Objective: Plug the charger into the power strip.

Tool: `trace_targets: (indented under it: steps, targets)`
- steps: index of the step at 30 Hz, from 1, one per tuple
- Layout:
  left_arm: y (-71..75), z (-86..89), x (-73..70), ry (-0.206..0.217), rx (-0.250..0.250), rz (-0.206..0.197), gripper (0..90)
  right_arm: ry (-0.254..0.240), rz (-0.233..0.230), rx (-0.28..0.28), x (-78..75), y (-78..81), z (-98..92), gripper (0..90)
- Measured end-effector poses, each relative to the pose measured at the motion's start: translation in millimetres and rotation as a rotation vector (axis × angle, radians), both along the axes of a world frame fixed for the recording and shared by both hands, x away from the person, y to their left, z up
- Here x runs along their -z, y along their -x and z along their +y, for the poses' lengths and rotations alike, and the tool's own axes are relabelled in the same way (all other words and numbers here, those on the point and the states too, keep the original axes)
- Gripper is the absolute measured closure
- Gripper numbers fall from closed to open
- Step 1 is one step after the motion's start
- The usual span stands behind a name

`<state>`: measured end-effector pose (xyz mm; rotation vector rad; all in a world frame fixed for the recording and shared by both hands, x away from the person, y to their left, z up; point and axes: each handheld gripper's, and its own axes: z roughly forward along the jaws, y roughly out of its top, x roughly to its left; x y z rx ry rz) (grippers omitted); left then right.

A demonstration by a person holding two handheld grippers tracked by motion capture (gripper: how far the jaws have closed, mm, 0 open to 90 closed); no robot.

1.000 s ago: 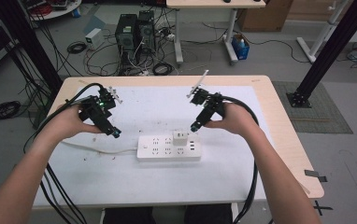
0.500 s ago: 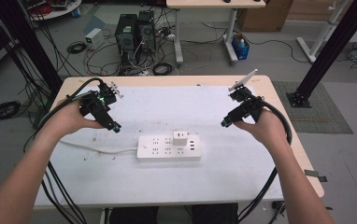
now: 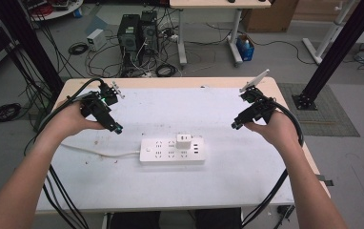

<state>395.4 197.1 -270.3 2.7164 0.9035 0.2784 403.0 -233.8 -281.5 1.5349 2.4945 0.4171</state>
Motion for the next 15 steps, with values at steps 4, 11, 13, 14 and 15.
trace_targets:
  steps: [4, 11, 13, 14, 15]
  targets:
    - [-0.6, -0.9, 1.1, -0.012, -0.003, 0.003, 18.8, 0.007, 0.008, -0.004, 2.5, -0.1, -0.3, 20.4]
    - [1.0, -1.9, 1.7, -0.009, -0.003, 0.001, 18.7, 0.014, 0.014, -0.010, 4.4, 0.0, -0.7, 20.4]
    - [1.5, -1.4, 0.7, -0.010, -0.005, -0.004, 18.8, 0.013, 0.010, -0.018, 3.8, 0.4, -0.1, 20.4]
    - [1.8, -1.3, 0.5, -0.005, -0.007, -0.007, 18.7, 0.006, 0.010, -0.016, 3.3, 0.8, 0.4, 20.4]
    - [1.9, -1.0, -0.1, -0.005, -0.006, -0.010, 18.8, 0.005, 0.006, -0.019, 2.9, 0.9, 0.4, 20.3]
